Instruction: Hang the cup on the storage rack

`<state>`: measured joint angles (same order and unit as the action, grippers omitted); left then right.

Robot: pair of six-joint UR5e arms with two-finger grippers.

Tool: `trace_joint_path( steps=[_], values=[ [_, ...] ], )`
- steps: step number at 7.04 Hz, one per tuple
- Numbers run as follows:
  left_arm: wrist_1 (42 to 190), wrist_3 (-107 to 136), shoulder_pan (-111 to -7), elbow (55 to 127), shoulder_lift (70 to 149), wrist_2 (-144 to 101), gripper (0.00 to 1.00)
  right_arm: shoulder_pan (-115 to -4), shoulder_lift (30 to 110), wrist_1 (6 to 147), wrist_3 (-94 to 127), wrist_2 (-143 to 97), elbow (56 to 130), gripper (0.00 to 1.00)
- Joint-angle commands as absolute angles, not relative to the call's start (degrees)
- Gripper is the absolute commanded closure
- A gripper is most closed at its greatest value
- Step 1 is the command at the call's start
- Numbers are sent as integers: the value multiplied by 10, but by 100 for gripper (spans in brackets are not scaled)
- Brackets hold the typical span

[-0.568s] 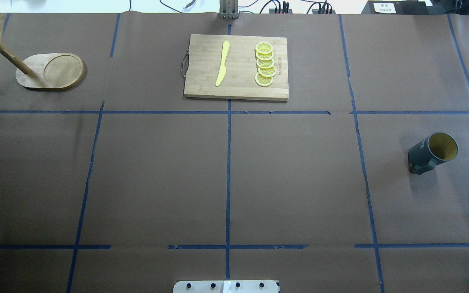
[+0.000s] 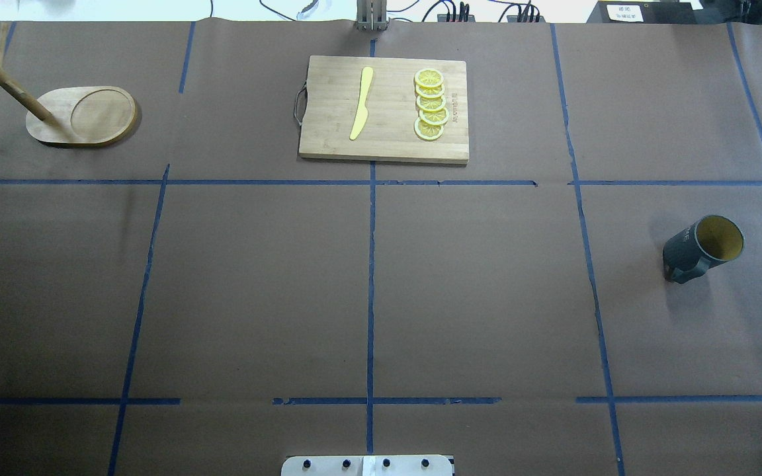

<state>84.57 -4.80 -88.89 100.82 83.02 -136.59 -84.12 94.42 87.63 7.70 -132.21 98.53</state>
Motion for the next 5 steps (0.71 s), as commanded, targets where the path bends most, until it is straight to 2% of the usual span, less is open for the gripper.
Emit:
trace_joint_path(
  steps=[1, 5],
  values=[
    [846, -48, -889, 1006, 830, -1365, 0, -842, 947, 876, 77, -1323, 990, 0],
    [845, -47, -889, 1014, 830, -1364, 0, -841, 947, 875, 74, -1351, 982, 0]
  ],
)
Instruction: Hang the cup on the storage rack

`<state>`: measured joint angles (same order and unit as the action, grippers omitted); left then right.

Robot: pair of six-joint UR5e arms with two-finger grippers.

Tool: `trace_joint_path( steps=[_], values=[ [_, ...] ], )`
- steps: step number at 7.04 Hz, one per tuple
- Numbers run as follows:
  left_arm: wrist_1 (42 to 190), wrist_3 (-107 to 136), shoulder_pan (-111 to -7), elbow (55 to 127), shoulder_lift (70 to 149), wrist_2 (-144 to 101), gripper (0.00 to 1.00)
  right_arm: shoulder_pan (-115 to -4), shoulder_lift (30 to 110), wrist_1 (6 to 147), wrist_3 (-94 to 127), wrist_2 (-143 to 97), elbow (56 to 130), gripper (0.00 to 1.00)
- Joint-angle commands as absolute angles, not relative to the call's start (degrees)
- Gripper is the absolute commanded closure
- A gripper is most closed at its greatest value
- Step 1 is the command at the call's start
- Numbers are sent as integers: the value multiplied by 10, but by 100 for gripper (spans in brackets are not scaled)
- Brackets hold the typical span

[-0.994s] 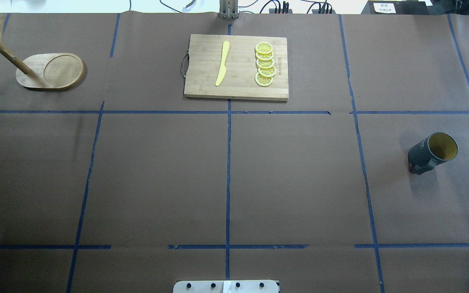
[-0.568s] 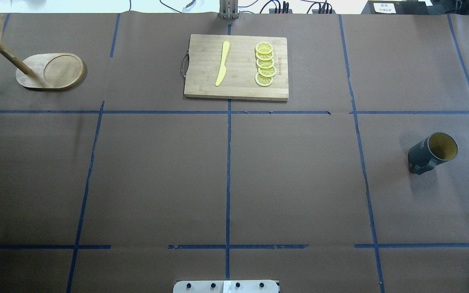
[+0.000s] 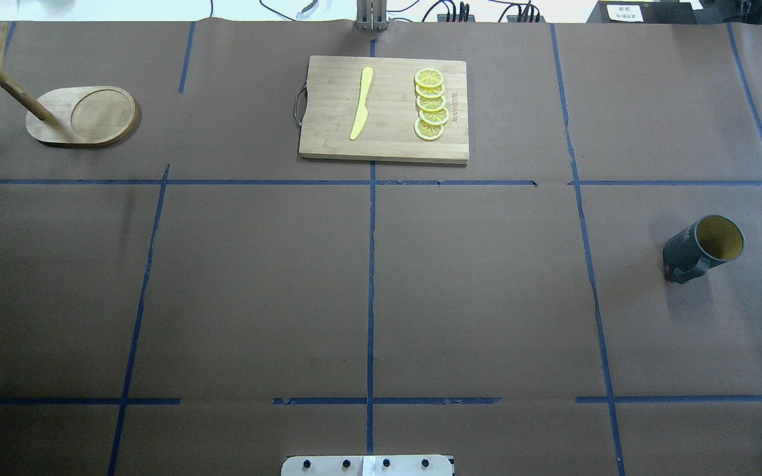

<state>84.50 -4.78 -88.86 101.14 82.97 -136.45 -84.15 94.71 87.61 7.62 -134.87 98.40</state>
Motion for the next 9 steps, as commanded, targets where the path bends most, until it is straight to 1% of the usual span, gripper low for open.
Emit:
trace_joint_path(
  steps=[1, 6, 7, 8, 9],
  values=[
    [845, -47, -889, 1012, 829, -1364, 0, -841, 947, 875, 75, -1351, 985, 0],
    [846, -41, -889, 1018, 824, -1368, 0, -812, 940, 851, 90, -1354, 983, 0],
    [847, -44, -889, 1018, 824, -1372, 0, -772, 940, 786, 120, -1349, 981, 0],
    [847, -43, -888, 1018, 824, -1374, 0, -743, 939, 707, 152, -1347, 952, 0],
    [848, -43, -888, 1018, 824, -1374, 0, -720, 935, 650, 245, -1347, 941, 0]
  ],
)
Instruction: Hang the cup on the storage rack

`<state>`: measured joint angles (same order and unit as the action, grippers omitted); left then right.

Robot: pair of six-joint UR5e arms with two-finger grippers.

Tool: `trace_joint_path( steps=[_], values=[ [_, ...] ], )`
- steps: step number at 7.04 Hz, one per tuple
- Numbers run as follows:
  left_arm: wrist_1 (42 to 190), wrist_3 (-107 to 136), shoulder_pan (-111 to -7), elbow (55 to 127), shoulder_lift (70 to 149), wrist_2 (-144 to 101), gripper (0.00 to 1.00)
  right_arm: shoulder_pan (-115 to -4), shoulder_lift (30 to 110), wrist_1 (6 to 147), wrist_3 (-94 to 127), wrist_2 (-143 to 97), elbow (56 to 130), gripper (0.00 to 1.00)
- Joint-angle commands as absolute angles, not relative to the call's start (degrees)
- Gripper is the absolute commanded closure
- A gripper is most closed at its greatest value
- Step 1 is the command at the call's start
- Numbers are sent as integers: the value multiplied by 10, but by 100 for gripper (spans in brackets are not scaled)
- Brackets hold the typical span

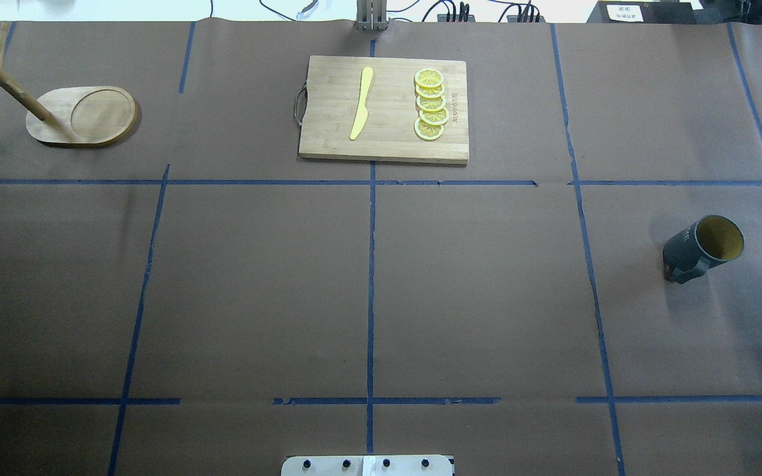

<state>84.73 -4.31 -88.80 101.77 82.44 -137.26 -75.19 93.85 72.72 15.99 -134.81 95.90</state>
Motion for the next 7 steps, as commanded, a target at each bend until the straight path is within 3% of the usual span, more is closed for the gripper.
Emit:
trace_joint_path(
  steps=[1, 6, 7],
  values=[
    [848, -43, -888, 1018, 824, -1375, 0, -688, 934, 600, 317, -1343, 941, 0],
    [848, -42, -888, 1020, 825, -1375, 0, -649, 947, 591, 333, -1348, 942, 3],
    [848, -42, -888, 1020, 825, -1375, 0, -643, 947, 591, 337, -1345, 941, 17]
  ],
)
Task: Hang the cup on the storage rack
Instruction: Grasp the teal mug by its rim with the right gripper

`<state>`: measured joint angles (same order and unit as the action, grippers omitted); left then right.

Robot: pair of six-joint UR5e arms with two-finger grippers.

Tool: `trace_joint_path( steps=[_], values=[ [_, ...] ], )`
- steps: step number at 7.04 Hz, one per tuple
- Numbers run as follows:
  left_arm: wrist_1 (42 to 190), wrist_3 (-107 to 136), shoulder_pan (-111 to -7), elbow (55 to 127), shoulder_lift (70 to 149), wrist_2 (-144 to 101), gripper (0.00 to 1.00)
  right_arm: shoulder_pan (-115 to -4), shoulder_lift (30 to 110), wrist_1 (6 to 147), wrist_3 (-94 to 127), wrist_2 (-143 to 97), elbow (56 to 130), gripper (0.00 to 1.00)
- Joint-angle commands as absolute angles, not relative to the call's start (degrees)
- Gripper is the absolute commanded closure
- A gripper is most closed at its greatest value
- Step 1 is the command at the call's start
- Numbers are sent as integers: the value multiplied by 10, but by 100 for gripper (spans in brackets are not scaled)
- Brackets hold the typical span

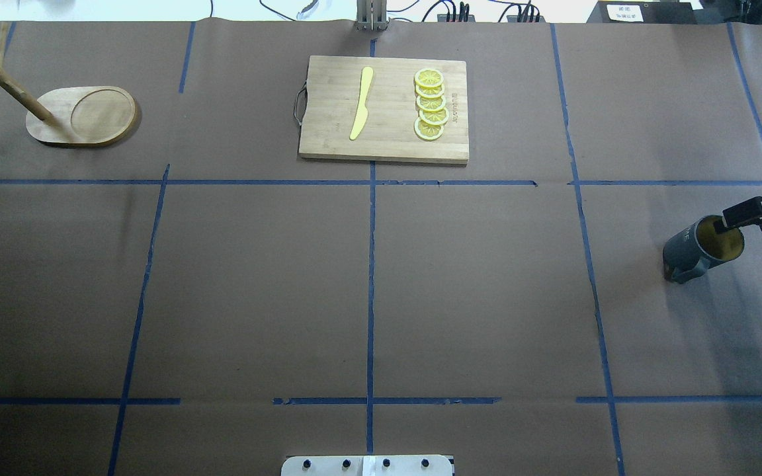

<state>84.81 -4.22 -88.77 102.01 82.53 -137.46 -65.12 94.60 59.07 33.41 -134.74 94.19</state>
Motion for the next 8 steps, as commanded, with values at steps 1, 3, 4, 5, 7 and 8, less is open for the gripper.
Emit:
trace_joint_path(
  steps=[1, 3, 4, 5, 7, 8],
  values=[
    [848, -42, -888, 1020, 825, -1375, 0, -643, 947, 591, 338, -1345, 941, 62],
    [850, -42, -888, 1022, 825, -1375, 0, -631, 949, 594, 331, -1344, 940, 100],
    [850, -42, -888, 1023, 825, -1375, 0, -625, 948, 592, 331, -1343, 951, 100],
    [853, -42, -889, 1023, 825, -1375, 0, -607, 940, 593, 330, -1344, 965, 100],
    [854, -43, -888, 1024, 825, -1375, 0, -592, 879, 600, 371, -1348, 982, 100],
    [854, -44, -888, 1024, 825, -1375, 0, -584, 816, 637, 412, -1350, 982, 100]
  ],
)
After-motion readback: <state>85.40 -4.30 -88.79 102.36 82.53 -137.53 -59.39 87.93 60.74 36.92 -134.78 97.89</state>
